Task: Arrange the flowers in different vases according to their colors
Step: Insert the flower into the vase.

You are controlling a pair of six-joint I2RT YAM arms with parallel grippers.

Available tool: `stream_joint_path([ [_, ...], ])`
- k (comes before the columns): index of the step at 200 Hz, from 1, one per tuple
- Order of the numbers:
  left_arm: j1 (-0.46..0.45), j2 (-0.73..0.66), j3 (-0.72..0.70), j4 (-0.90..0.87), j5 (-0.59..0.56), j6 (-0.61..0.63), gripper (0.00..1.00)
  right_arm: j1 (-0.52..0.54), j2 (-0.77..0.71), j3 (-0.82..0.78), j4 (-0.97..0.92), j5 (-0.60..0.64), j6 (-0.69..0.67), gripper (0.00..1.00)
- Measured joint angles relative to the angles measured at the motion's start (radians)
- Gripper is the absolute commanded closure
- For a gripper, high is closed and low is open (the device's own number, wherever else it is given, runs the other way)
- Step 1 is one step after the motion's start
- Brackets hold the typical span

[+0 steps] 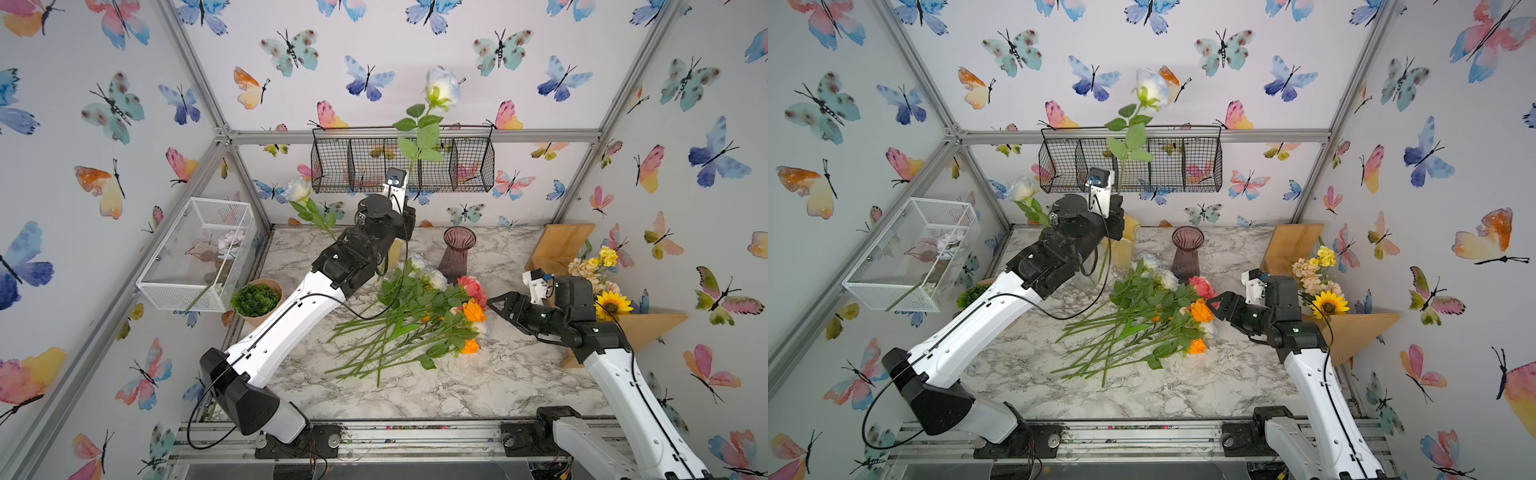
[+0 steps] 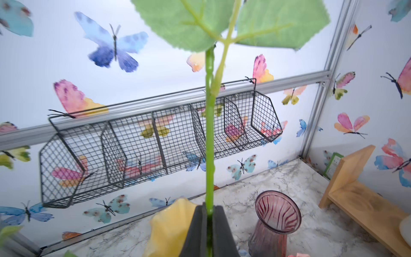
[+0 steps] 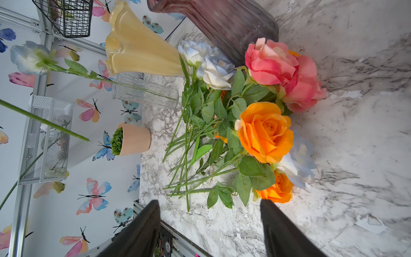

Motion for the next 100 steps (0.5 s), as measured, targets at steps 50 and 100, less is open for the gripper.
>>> stream_joint_path([
  [50,0.161,-0.042,-0.063,0.112,-0.055,-0.010,1.00,0.000,0.000,0.000,0.000,0.000,0.000,0.27],
  [100,0.284,-0.003,-0.090,0.217,-0.113,-0.047,1.00,0.000,0.003,0.006,0.000,0.000,-0.002,0.27],
])
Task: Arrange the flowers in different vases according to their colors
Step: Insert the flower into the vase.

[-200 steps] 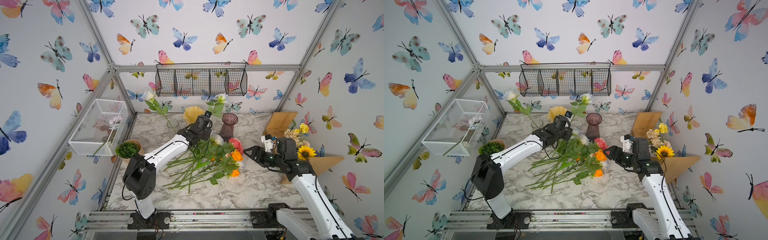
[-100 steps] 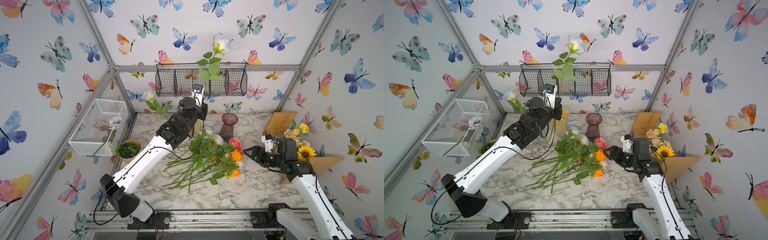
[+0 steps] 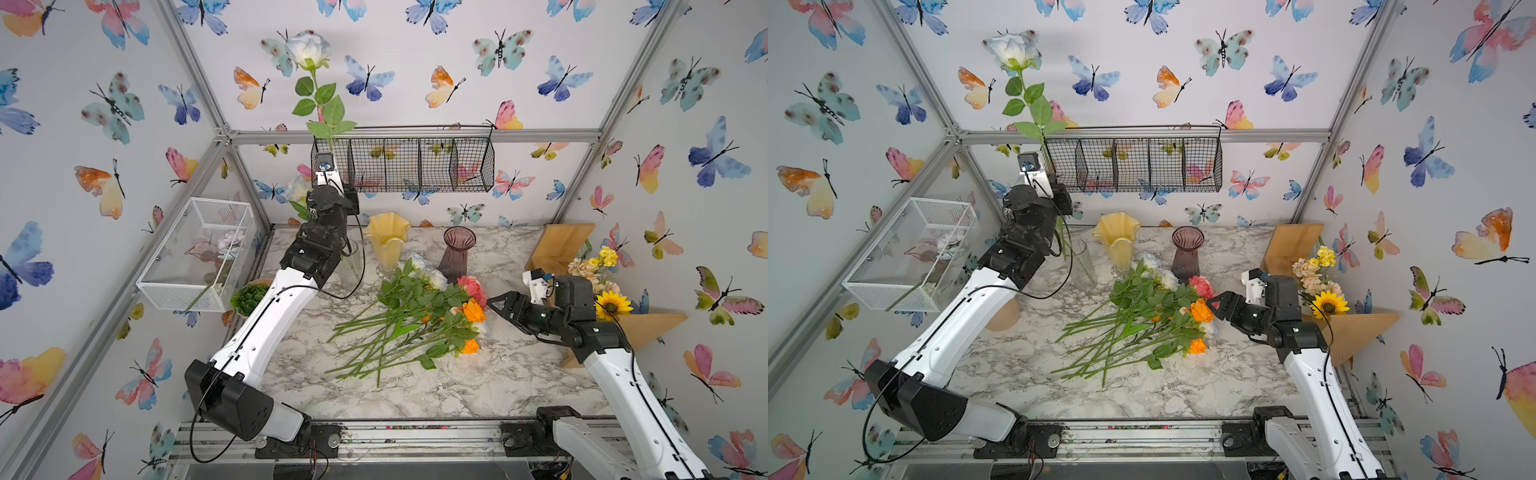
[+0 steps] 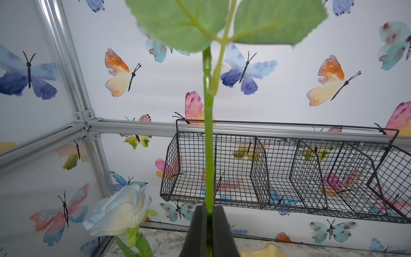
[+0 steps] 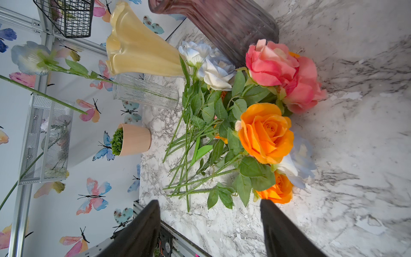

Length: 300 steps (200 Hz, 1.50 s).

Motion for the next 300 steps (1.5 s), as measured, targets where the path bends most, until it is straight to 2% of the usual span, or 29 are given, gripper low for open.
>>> stream_joint_path([
  [55,0.047,0.091,-0.006,0.122,0.000,-0.015,1.00,0.000,0.009,0.005,-0.009,0.012,-0.020,0.26],
  [101,0.054,0.095,-0.120,0.296,-0.008,0.003,1.00,0.000,0.026,0.005,-0.009,0.015,-0.031,0.25],
  [127,0.060,0.097,-0.184,0.365,-0.008,0.013,1.00,0.000,0.026,0.005,-0.005,0.013,-0.038,0.15],
  [131,0.060,0.098,-0.189,0.371,-0.007,0.012,1.00,0.000,0.025,0.005,-0.003,0.013,-0.039,0.12],
  [136,0.061,0.099,-0.194,0.380,-0.008,0.012,1.00,0.000,0.021,0.005,0.002,0.010,-0.040,0.03],
  [139,0.062,0.099,-0.198,0.388,-0.007,0.012,1.00,0.000,0.018,0.005,0.005,0.008,-0.034,0.02],
  [217,0.106,0.099,-0.279,0.484,0.003,-0.013,1.00,0.000,-0.019,0.005,0.083,-0.079,-0.036,0.02],
  [268,0.106,0.096,-0.372,0.486,0.021,-0.048,1.00,0.000,-0.017,0.005,0.137,-0.110,-0.026,0.02],
  [288,0.106,0.083,-0.404,0.479,0.039,-0.060,0.95,0.000,-0.011,0.006,0.158,-0.113,-0.016,0.02],
  [300,0.106,0.070,-0.420,0.475,0.047,-0.067,0.88,0.000,-0.005,0.016,0.161,-0.113,-0.011,0.01],
])
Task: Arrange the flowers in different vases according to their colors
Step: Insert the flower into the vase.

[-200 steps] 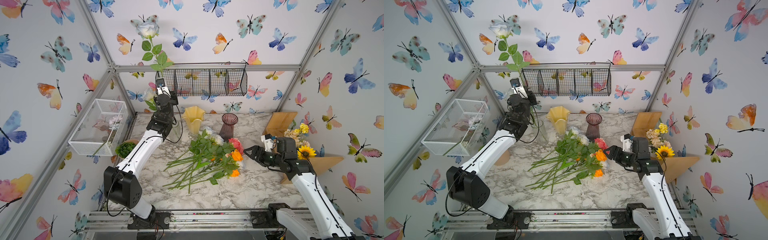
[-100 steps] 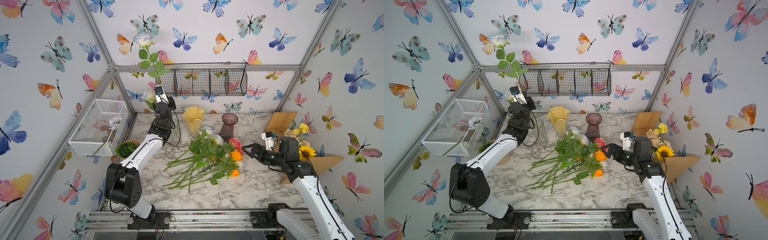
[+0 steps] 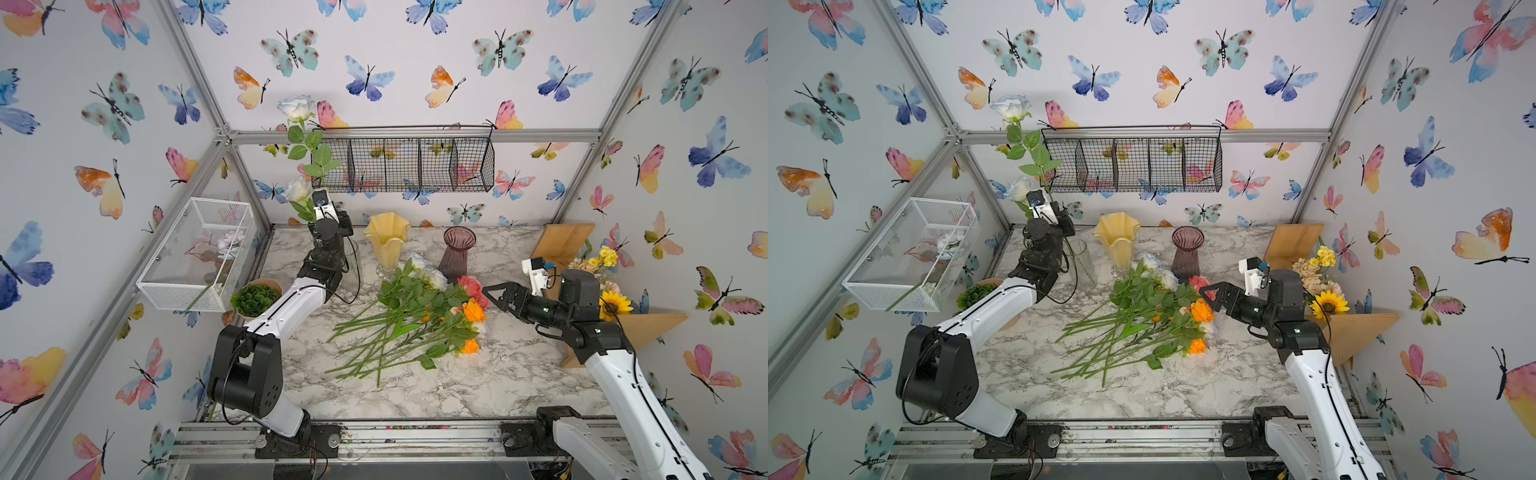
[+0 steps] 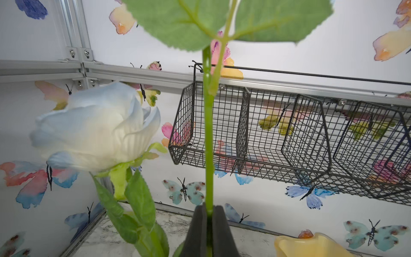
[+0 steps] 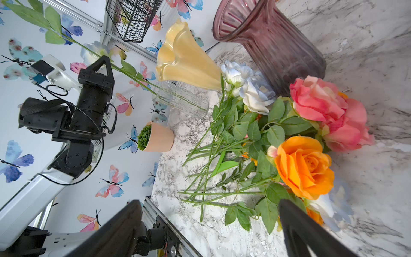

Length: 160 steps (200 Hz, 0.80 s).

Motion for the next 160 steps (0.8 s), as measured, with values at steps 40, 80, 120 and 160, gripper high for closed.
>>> stream_joint_path([
  [40,0.000,-0.051,-0.020,-0.030,0.031,-0.041,0.56,0.000,0.005,0.043,0.012,0.000,0.008,0.02],
  [80,0.000,-0.075,-0.018,-0.079,0.057,-0.085,0.42,0.000,0.010,0.084,0.012,0.000,0.011,0.02],
  [120,-0.004,-0.116,0.000,-0.148,0.093,-0.122,0.19,0.021,0.038,0.121,0.001,-0.006,0.012,0.02],
  [160,-0.024,-0.196,0.004,-0.237,0.106,-0.163,0.01,0.173,0.092,0.138,-0.004,0.054,0.028,0.04],
])
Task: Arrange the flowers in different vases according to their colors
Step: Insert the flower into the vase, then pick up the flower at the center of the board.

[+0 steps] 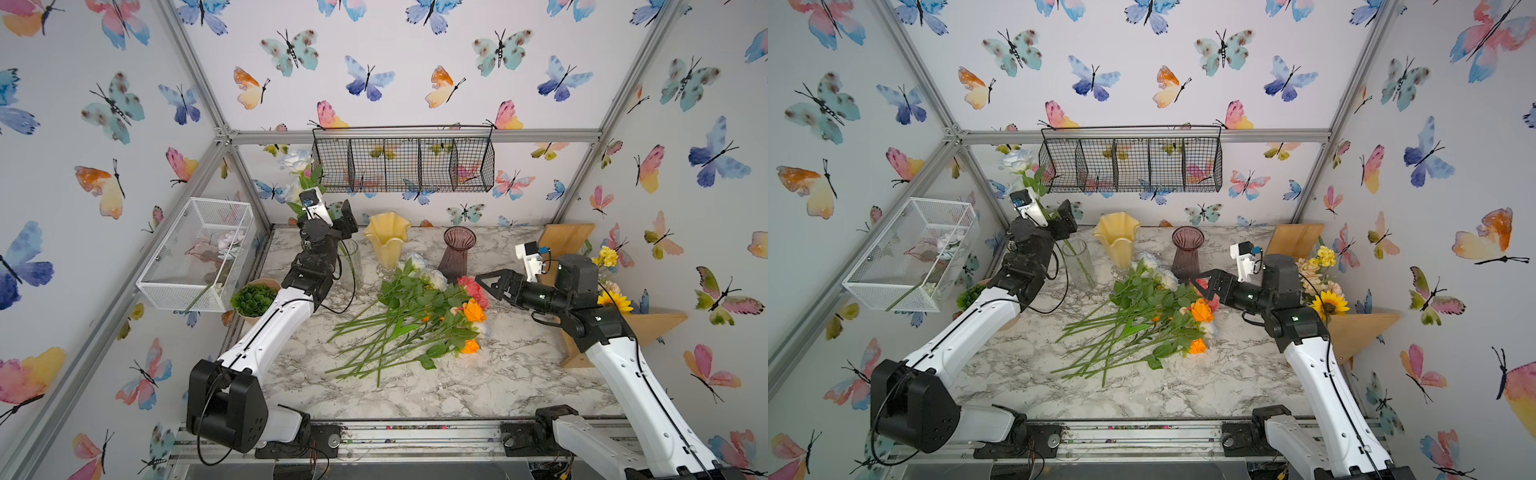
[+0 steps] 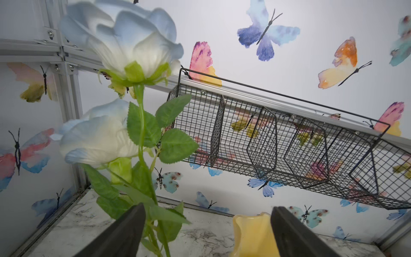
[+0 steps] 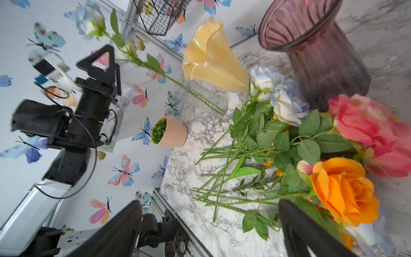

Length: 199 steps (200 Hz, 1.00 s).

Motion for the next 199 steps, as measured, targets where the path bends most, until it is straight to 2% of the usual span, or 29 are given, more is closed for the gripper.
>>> stream_joint_path([
  [33,-0.016,-0.096,-0.035,-0.084,0.042,-0.021,0.01,0.192,0.091,0.023,-0.013,0.125,0.060,0.12],
  [71,-0.037,-0.223,-0.089,-0.210,0.068,-0.052,0.01,0.351,0.166,0.023,0.009,0.259,0.165,0.26],
  [107,-0.042,-0.384,-0.140,-0.367,0.096,-0.082,0.01,0.475,0.274,0.033,0.057,0.348,0.243,0.30],
  [119,-0.042,-0.438,-0.150,-0.426,0.109,-0.090,0.01,0.504,0.320,0.040,0.073,0.375,0.262,0.33],
  [138,-0.042,-0.518,-0.173,-0.507,0.136,-0.099,0.01,0.539,0.389,0.057,0.093,0.422,0.293,0.45],
  [159,-0.042,-0.599,-0.200,-0.614,0.162,-0.114,0.01,0.551,0.440,0.062,0.122,0.480,0.333,0.54],
  [199,-0.042,-0.676,-0.244,-0.756,0.248,-0.101,0.01,0.550,0.532,0.095,0.146,0.558,0.409,0.56],
])
